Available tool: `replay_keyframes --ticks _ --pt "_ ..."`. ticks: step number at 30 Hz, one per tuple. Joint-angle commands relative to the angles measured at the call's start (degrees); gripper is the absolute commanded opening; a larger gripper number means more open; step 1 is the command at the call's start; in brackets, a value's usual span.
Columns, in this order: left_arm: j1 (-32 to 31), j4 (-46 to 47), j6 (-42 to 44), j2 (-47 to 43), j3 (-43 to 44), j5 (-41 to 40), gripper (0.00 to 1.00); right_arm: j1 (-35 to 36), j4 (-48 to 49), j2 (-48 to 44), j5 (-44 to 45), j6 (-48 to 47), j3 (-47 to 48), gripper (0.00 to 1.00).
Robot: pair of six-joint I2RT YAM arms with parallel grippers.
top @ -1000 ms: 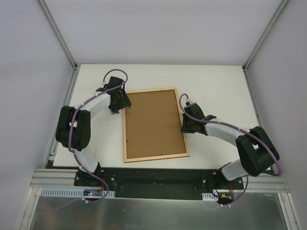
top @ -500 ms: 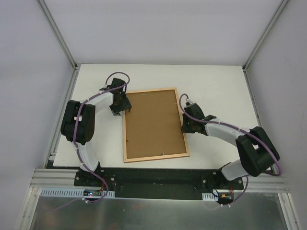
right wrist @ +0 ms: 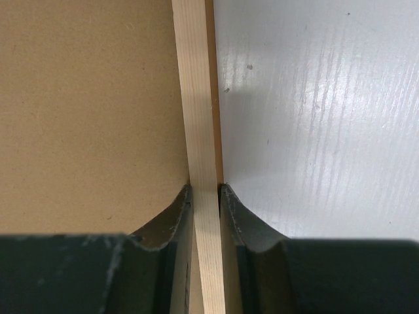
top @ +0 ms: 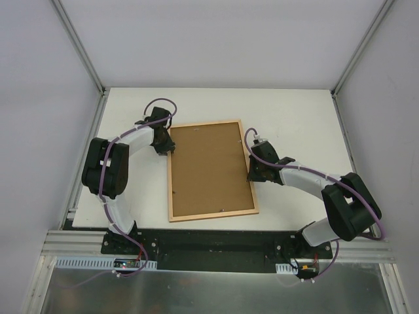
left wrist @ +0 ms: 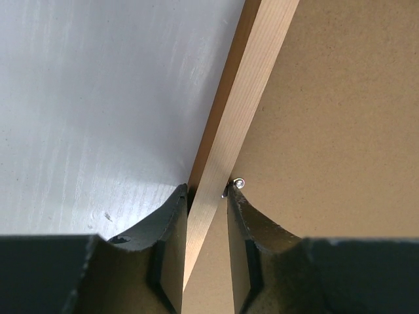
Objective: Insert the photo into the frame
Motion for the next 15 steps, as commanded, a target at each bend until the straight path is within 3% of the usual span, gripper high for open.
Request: replay_keyframes --ticks 1,7,15 --pt "0.18 -2.65 1.24 -0.03 -1.65 -3.36 0.11 0.58 -6.17 4.04 0.68 -0.73 -2.62 0.01" --pt "0.26 -3.7 1.59 0.59 0.1 -4.95 0.0 0.49 -6.16 3.87 0.68 -0.73 -2.98 0.01" --pt "0.35 -4.58 0.97 1.12 1.69 -7.5 0.0 0.41 -6.25 2.99 1.29 -0.55 -3.68 0.01"
